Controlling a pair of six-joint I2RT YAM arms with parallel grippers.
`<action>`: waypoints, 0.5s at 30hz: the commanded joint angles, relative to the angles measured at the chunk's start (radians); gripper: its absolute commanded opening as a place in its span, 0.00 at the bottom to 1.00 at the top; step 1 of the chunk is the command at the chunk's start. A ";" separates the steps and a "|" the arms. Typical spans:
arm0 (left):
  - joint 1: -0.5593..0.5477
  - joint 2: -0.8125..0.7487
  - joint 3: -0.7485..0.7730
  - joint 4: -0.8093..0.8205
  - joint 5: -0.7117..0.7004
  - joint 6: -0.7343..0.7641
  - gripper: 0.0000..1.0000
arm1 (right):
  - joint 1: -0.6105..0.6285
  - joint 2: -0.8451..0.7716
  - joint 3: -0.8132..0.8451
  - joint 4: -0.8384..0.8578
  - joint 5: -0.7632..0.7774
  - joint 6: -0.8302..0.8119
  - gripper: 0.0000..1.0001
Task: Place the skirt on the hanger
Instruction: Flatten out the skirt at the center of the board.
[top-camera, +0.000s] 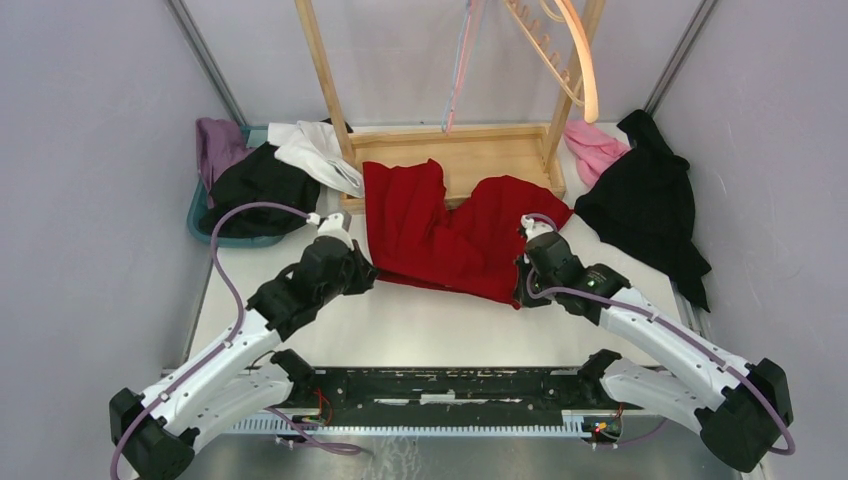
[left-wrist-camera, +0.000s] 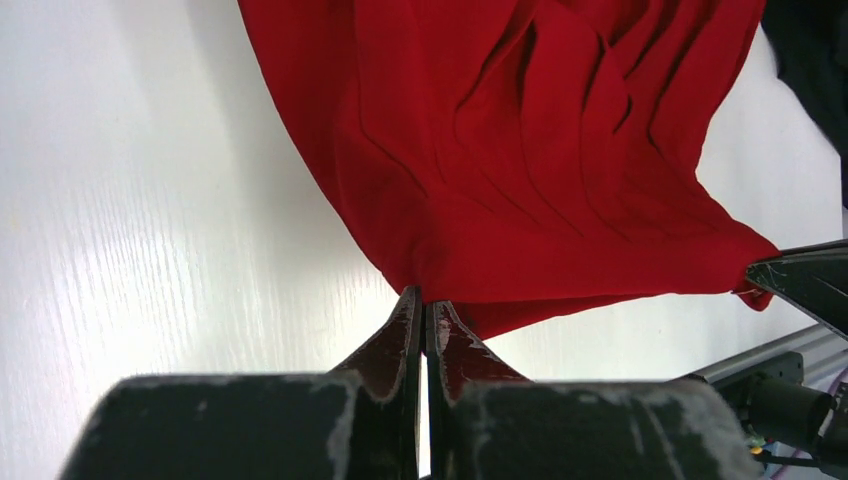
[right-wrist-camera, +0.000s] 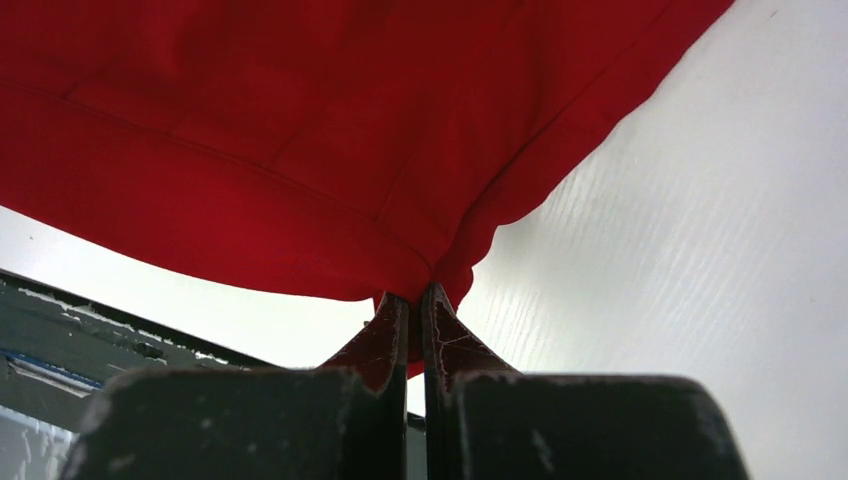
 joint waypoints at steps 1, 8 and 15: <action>-0.018 -0.043 -0.047 -0.039 0.017 -0.086 0.04 | 0.037 0.010 0.015 -0.031 0.046 0.059 0.01; -0.051 -0.065 -0.086 -0.083 0.037 -0.119 0.39 | 0.119 0.011 -0.022 -0.052 0.054 0.111 0.21; -0.066 -0.112 -0.018 -0.134 0.054 -0.141 0.60 | 0.148 -0.119 0.015 -0.157 0.030 0.122 0.49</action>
